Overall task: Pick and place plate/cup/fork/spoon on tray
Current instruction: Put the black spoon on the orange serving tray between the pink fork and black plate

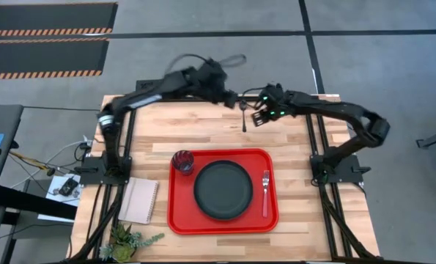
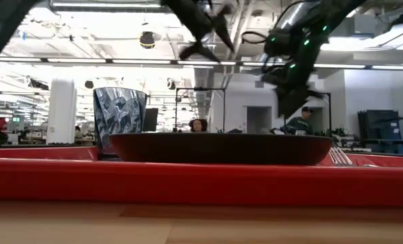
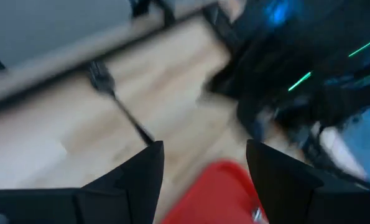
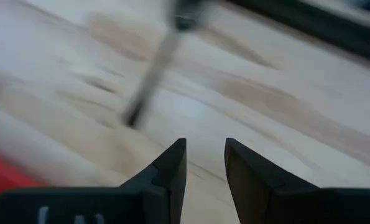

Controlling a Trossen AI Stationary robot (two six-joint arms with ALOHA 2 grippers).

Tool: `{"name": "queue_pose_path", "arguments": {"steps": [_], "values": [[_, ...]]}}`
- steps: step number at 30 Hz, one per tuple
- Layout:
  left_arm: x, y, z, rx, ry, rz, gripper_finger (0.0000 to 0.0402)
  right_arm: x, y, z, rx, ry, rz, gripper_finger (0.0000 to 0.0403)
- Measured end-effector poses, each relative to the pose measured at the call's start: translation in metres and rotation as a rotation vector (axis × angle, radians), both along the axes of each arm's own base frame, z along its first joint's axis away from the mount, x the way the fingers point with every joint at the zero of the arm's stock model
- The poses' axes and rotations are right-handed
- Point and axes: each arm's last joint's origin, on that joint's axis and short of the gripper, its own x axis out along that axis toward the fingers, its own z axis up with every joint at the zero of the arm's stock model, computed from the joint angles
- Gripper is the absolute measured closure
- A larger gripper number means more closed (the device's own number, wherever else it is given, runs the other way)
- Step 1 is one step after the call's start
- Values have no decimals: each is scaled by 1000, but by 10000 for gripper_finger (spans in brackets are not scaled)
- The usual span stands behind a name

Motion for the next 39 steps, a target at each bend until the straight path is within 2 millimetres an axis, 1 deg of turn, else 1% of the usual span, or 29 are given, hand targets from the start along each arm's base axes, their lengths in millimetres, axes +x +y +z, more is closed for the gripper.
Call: {"name": "queue_pose_path", "arguments": {"steps": [2,5,9,11,14,20,23,26,29,31,37,39], "values": [[-18,-6,26,52,-41,25,187,15,-5,-14,7,-51,32,260],[-42,-16,58,109,-102,56,187,29,-12,-39,17,-33,32,240],[-68,-27,87,158,-168,86,187,43,-24,-66,50,-9,4,200],[-76,-29,95,195,-176,117,187,49,-30,-77,66,6,-5,182],[-84,-31,102,225,-178,141,187,60,-38,-85,63,20,-10,170],[-88,-32,102,237,-153,147,187,82,-53,-90,57,12,-11,177],[-90,-31,101,233,-136,152,187,89,-60,-97,74,45,-16,184],[-91,-29,100,231,-127,158,187,94,-63,-104,113,89,-16,196],[-92,-27,100,235,-120,161,187,97,-63,-109,147,137,-15,224],[-93,-25,100,235,-119,165,187,99,-62,-109,143,149,-14,255],[-95,-21,100,247,-112,169,187,96,-65,-107,144,142,-28,370],[-96,-20,100,249,-111,172,187,95,-67,-107,156,135,-23,390]]}}
